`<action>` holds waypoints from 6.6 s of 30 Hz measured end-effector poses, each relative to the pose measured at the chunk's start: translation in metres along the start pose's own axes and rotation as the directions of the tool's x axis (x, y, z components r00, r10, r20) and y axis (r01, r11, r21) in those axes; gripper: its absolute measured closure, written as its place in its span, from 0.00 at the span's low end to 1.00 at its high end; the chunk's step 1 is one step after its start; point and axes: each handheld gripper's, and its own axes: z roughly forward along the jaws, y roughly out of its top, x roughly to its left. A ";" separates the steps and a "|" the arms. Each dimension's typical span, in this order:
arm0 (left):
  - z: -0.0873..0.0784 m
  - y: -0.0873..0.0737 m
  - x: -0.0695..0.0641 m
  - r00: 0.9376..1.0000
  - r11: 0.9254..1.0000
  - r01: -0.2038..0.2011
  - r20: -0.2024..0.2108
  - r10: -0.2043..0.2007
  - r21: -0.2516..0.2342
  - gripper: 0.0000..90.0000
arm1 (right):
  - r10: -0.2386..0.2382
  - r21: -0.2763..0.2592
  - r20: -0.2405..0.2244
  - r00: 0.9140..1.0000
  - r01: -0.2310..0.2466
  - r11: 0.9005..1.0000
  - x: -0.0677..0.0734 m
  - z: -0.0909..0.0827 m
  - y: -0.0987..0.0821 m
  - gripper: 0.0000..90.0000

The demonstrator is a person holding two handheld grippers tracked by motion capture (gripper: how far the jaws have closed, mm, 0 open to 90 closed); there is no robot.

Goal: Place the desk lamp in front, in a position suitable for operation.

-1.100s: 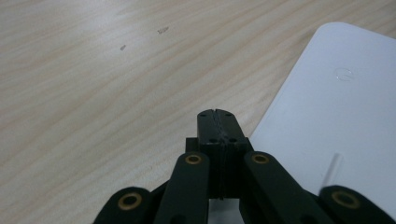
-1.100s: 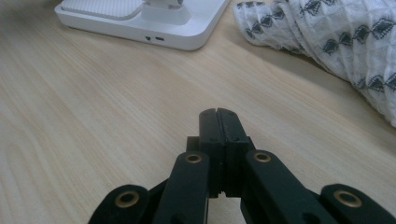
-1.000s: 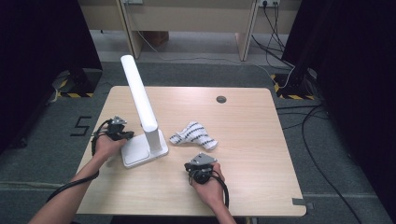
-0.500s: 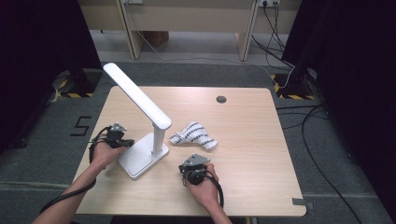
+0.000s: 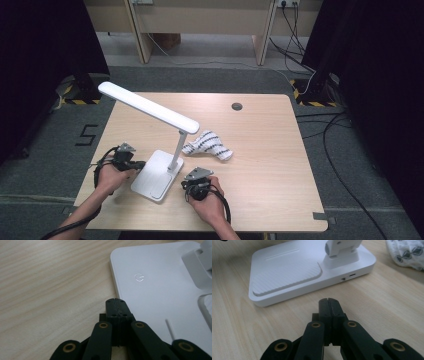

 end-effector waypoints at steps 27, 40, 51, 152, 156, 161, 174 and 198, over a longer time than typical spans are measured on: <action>0.004 -0.003 -0.050 0.995 0.999 -0.046 0.087 0.044 0.021 0.98 | 0.076 -0.109 0.125 0.989 -0.062 0.992 -0.020 -0.014 0.009 0.65; 0.010 0.002 -0.059 0.993 0.997 -0.070 0.095 0.068 0.017 0.98 | 0.097 -0.183 0.186 0.978 -0.062 0.981 -0.026 -0.001 0.007 0.61; 0.020 0.015 -0.066 0.992 0.995 -0.094 0.086 0.092 0.023 0.99 | 0.118 -0.191 0.228 0.966 -0.074 0.979 -0.033 -0.004 0.006 0.64; 0.074 0.135 -0.078 0.971 0.969 -0.200 0.102 0.216 -0.147 0.90 | 0.093 -0.117 0.204 0.974 -0.070 0.991 -0.048 -0.032 -0.009 0.69; 0.055 0.125 -0.069 0.976 0.968 -0.188 0.083 0.203 -0.164 0.90 | 0.089 -0.101 0.206 0.974 -0.069 0.992 -0.050 -0.030 -0.008 0.69; 0.031 0.110 -0.058 0.980 0.967 -0.170 0.067 0.185 -0.190 0.90 | 0.079 -0.098 0.193 0.978 -0.060 0.993 -0.048 -0.026 -0.006 0.68; -0.023 0.084 -0.041 0.989 0.956 -0.137 0.024 0.149 -0.258 0.90 | 0.059 -0.075 0.180 0.982 -0.046 0.996 -0.047 -0.023 -0.005 0.68; -0.095 0.056 -0.034 0.991 0.928 -0.135 -0.034 0.131 -0.348 0.90 | 0.052 -0.063 0.169 0.984 -0.042 0.997 -0.049 -0.023 -0.004 0.68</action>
